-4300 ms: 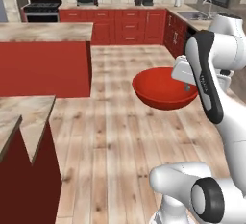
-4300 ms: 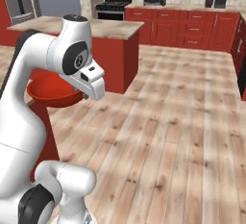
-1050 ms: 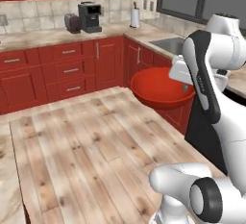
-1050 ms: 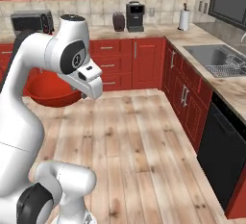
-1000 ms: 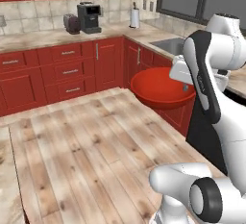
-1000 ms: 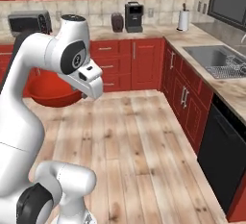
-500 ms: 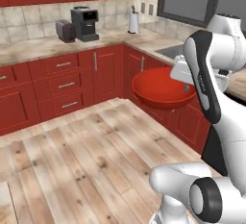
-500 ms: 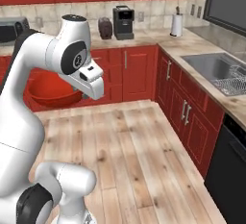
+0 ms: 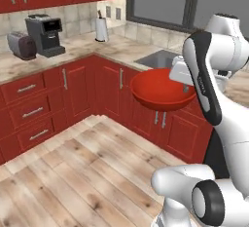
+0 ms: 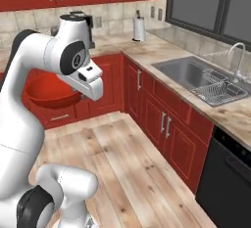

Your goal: Pick the bowl and tupperware and place them in the sink. Then turn on the water.

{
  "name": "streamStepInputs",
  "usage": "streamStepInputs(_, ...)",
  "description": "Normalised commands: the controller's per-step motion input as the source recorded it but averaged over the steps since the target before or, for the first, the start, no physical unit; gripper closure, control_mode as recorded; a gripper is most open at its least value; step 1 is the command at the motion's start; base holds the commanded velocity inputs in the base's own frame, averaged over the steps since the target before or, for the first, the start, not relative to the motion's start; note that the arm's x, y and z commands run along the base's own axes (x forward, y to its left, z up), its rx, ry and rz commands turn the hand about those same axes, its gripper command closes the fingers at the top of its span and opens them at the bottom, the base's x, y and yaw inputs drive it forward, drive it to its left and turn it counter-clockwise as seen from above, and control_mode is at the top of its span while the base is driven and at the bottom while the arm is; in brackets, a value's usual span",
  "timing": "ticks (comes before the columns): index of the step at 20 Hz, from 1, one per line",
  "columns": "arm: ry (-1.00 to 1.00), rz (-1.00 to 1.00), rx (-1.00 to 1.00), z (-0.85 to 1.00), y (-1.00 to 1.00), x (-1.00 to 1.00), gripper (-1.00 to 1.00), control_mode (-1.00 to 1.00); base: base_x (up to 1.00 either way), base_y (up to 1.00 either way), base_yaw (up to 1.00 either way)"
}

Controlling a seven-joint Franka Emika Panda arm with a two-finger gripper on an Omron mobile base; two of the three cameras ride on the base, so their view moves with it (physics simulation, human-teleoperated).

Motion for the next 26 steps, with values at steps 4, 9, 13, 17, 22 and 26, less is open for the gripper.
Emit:
streamStepInputs(4, 0.00, 0.00, 0.00, 0.00, 0.00, 0.00, 1.00, 1.00, 1.00, 0.13, -0.57)
streamStepInputs(9, 0.00, 0.00, 0.00, 0.00, 0.00, 0.00, 1.00, 1.00, 1.00, 0.20, -0.58)
streamStepInputs(13, 0.00, 0.00, 0.00, 0.00, 0.00, 0.00, 1.00, 1.00, 1.00, 0.48, -0.47)
streamStepInputs(17, 0.00, 0.00, 0.00, 0.00, 0.00, 0.00, 1.00, 1.00, 1.00, 0.67, -0.34)
streamStepInputs(22, 0.00, 0.00, 0.00, 0.00, 0.00, 0.00, 1.00, 1.00, 1.00, 0.79, -0.22)
streamStepInputs(26, 0.00, 0.00, 0.00, 0.00, 0.00, 0.00, 1.00, 1.00, 0.97, 0.55, -0.24)
